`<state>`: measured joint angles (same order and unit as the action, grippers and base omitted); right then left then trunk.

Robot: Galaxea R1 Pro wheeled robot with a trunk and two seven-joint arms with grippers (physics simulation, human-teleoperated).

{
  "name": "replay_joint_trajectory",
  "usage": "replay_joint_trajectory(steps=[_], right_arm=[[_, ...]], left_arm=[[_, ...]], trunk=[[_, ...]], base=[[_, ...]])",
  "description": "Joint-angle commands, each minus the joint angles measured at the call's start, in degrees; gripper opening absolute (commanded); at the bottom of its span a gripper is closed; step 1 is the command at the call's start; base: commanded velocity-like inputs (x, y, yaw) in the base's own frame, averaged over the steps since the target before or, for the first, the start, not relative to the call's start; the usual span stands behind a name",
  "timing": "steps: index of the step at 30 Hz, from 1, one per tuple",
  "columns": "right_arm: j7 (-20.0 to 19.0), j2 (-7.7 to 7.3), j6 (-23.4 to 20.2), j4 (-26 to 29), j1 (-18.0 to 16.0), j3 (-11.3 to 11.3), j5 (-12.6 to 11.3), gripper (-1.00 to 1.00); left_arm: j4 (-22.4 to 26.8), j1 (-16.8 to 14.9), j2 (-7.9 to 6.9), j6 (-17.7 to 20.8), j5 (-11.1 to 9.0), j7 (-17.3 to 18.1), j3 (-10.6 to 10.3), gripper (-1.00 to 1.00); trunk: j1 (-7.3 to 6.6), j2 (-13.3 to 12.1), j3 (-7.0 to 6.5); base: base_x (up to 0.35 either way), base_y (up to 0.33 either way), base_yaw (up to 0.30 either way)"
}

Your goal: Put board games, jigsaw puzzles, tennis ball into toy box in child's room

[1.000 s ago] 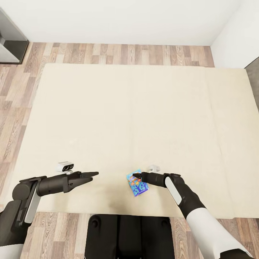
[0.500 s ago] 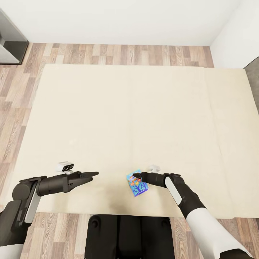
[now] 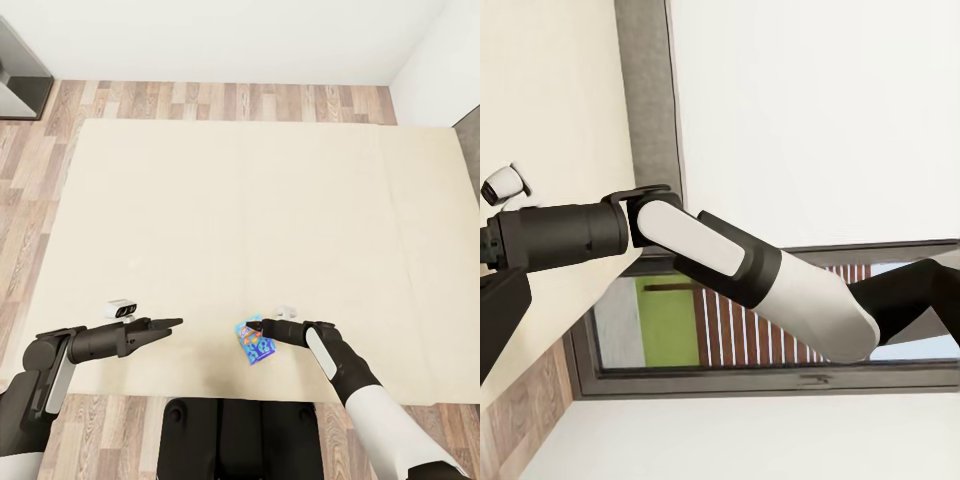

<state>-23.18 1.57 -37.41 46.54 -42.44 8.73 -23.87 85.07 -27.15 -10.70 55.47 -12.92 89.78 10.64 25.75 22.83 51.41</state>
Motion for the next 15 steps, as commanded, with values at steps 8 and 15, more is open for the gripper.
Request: replay_joint_trajectory(steps=[8, 15], right_arm=[[-0.02, 0.01, -0.29, 0.04, -0.02, -0.03, -0.12, 1.00], [-0.02, 0.01, -0.29, 0.04, -0.02, -0.03, -0.12, 1.00]], left_arm=[[0.01, -0.01, -0.02, 0.61, 0.03, 0.22, -0.01, 1.00], [0.01, -0.01, -0.02, 0.61, 0.01, 0.22, -0.01, 1.00]], trunk=[[0.03, 0.09, 0.06], [0.03, 0.09, 0.06]], base=[[0.000, 0.053, 0.000], [0.000, 0.013, 0.000]])
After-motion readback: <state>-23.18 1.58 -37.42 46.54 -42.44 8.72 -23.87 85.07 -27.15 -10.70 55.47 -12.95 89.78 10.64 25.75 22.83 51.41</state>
